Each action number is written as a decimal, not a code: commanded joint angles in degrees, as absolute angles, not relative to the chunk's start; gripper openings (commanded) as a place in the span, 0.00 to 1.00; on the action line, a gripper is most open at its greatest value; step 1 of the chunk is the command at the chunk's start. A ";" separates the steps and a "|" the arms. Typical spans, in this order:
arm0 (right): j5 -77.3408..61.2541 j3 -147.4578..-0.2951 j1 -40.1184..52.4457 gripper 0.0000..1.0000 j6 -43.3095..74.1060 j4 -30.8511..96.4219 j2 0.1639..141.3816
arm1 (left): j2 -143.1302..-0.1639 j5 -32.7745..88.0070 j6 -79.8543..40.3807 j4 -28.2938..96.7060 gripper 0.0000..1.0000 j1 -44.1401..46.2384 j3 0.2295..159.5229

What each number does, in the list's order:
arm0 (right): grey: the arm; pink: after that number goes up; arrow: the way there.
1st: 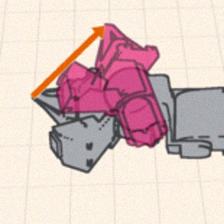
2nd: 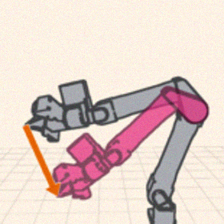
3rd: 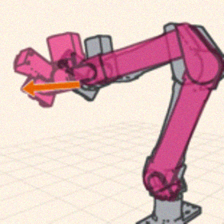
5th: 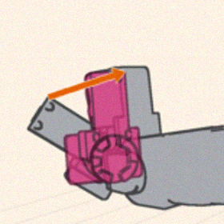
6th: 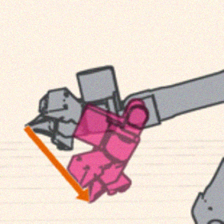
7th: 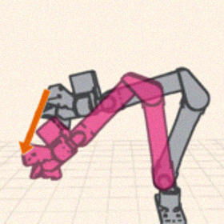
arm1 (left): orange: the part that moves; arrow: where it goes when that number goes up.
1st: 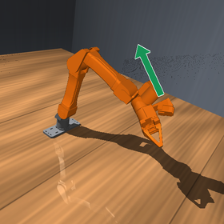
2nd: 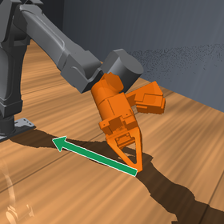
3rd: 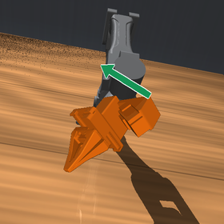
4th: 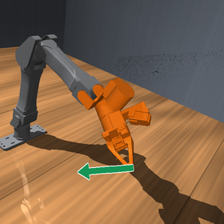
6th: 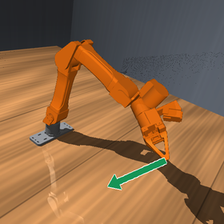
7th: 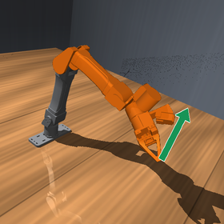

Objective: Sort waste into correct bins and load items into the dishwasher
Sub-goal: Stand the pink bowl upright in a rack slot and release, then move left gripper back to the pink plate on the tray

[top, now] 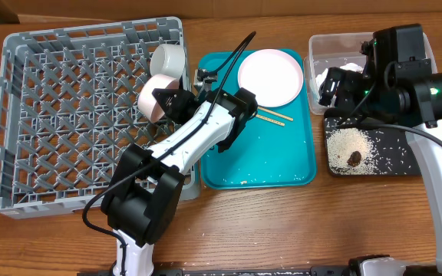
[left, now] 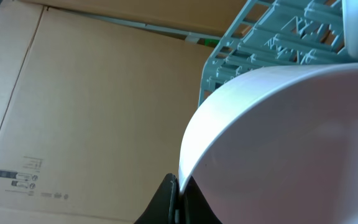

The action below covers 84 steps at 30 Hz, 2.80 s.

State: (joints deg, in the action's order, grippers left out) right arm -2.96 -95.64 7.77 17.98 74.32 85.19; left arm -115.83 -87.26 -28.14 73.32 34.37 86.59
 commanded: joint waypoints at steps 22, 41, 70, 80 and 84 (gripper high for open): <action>-2.61 -96.73 7.77 1.00 17.63 74.04 84.93 | -116.42 -73.95 -41.30 80.49 0.14 31.31 86.24; -2.61 -96.73 7.77 1.00 17.63 74.04 84.93 | -116.42 -52.40 -33.21 88.68 0.30 35.40 86.48; -2.61 -96.71 7.77 1.00 17.63 74.04 84.93 | -116.42 -37.43 -7.29 81.89 0.60 31.24 105.75; -2.61 -96.73 7.77 1.00 17.63 74.04 84.93 | -116.42 -37.45 6.68 74.91 0.67 26.24 105.75; -2.59 -96.73 7.77 1.00 17.63 74.04 84.93 | -116.42 -37.41 6.46 74.48 0.66 26.11 105.75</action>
